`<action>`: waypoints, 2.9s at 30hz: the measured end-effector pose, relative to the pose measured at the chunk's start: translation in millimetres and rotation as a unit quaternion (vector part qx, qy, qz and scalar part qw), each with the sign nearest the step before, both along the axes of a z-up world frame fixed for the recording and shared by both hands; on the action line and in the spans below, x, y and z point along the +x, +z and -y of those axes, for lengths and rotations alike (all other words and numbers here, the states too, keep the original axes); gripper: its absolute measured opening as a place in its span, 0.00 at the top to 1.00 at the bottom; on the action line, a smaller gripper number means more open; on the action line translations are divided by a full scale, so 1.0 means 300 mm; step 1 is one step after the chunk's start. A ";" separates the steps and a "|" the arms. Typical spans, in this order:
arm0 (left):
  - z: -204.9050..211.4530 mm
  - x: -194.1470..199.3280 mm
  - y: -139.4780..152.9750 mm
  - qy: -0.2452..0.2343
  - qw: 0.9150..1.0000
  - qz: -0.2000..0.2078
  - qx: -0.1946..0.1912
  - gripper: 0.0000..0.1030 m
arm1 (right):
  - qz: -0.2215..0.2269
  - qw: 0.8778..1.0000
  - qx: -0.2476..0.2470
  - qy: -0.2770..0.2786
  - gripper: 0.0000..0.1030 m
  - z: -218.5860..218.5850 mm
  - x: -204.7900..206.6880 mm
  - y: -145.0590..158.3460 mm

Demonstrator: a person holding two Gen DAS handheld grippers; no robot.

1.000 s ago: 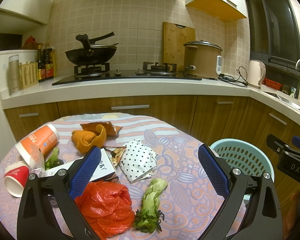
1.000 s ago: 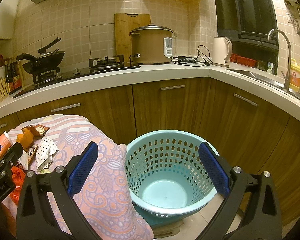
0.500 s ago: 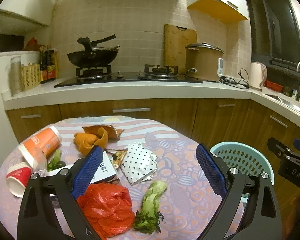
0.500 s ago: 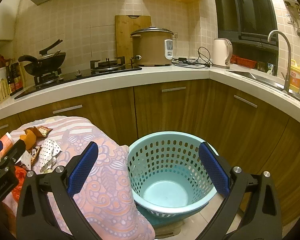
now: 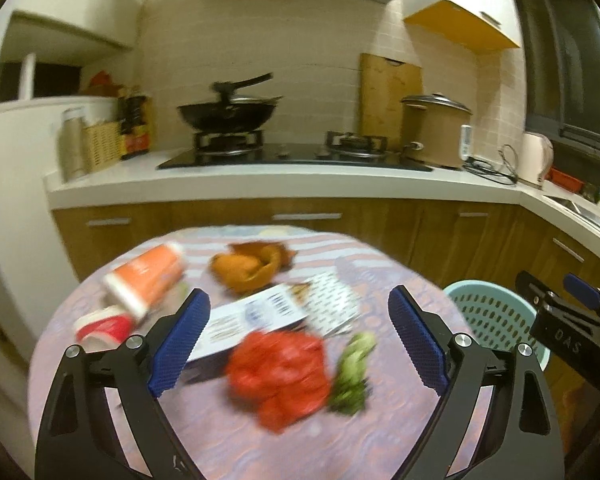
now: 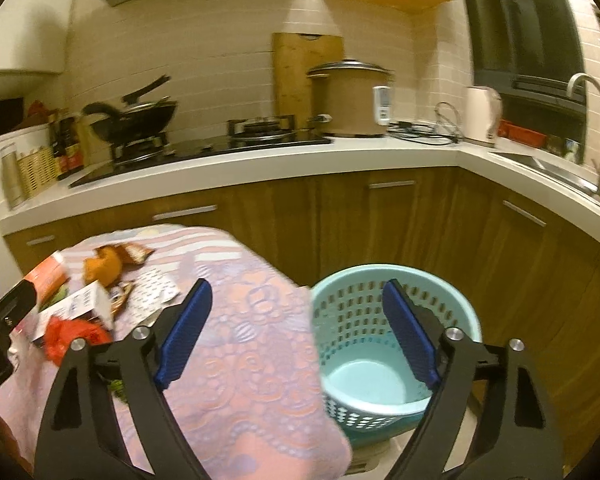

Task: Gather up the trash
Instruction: 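Grasp the clear plastic wrapper with the left tool while the right tool reaches the red bag, then grasp the red plastic bag with the right tool and lift it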

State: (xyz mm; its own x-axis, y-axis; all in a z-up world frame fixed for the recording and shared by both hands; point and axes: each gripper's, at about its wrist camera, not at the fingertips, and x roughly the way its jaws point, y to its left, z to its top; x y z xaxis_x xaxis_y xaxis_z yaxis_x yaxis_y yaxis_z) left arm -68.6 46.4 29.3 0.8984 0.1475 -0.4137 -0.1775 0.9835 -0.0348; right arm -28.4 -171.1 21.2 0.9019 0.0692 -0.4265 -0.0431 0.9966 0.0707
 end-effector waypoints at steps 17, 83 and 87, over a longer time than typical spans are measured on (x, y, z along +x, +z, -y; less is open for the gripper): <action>-0.386 -0.188 -0.105 0.094 0.992 -0.058 -0.066 0.22 | -0.056 0.984 -0.007 0.169 0.62 -0.342 0.006 -0.081; -0.324 -0.068 -0.106 0.054 0.993 -0.083 -0.071 1.00 | -0.162 0.929 -0.057 0.328 0.41 -0.642 0.128 -0.224; -0.302 -0.062 -0.089 0.047 0.994 -0.079 -0.065 1.00 | -0.141 0.935 -0.031 0.323 0.43 -0.579 0.109 -0.163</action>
